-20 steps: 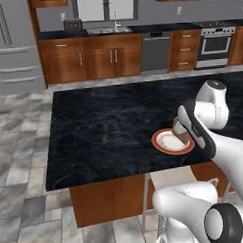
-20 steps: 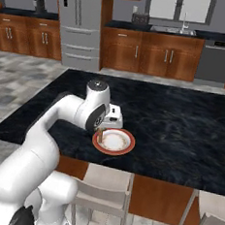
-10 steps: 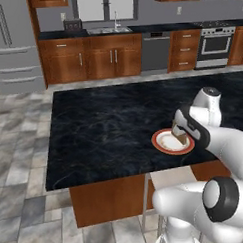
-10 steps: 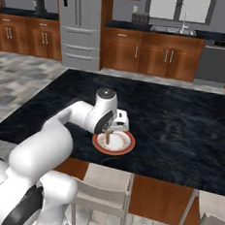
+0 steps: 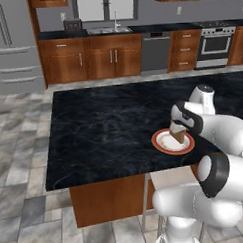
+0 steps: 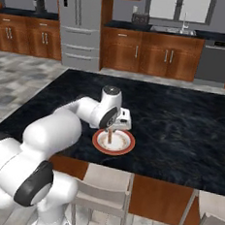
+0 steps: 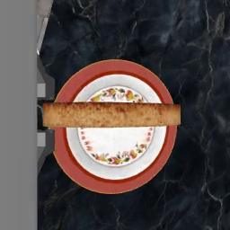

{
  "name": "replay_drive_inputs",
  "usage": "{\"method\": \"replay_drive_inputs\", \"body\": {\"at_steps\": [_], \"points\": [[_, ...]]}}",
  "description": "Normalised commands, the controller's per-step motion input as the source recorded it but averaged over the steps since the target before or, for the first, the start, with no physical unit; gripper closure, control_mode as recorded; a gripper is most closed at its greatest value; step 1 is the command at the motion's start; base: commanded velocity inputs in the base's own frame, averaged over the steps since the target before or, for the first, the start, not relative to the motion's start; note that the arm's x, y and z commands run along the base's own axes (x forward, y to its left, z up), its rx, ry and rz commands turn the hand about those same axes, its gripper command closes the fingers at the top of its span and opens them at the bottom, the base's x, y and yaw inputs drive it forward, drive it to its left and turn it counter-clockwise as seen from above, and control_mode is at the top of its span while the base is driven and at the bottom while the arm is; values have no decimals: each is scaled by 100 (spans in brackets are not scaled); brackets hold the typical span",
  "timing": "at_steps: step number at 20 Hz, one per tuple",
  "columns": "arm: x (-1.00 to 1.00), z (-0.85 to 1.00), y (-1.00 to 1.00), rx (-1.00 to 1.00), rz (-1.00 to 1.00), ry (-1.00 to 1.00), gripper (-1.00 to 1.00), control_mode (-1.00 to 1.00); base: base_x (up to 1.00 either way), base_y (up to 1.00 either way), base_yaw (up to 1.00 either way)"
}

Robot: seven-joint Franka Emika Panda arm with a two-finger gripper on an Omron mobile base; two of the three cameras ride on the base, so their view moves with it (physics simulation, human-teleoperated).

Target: Start the toaster. Once the lever pops up, take the bread to the plate on the dining counter.

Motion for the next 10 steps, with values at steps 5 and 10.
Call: {"method": "replay_drive_inputs", "body": {"at_steps": [5, 10], "points": [[24, -20, -2, 0, 0, 4, 100, -100, 0, 0, 0], [25, -33, -3, 0, 0, 0, 100, -100, 0, 0, 0]]}}
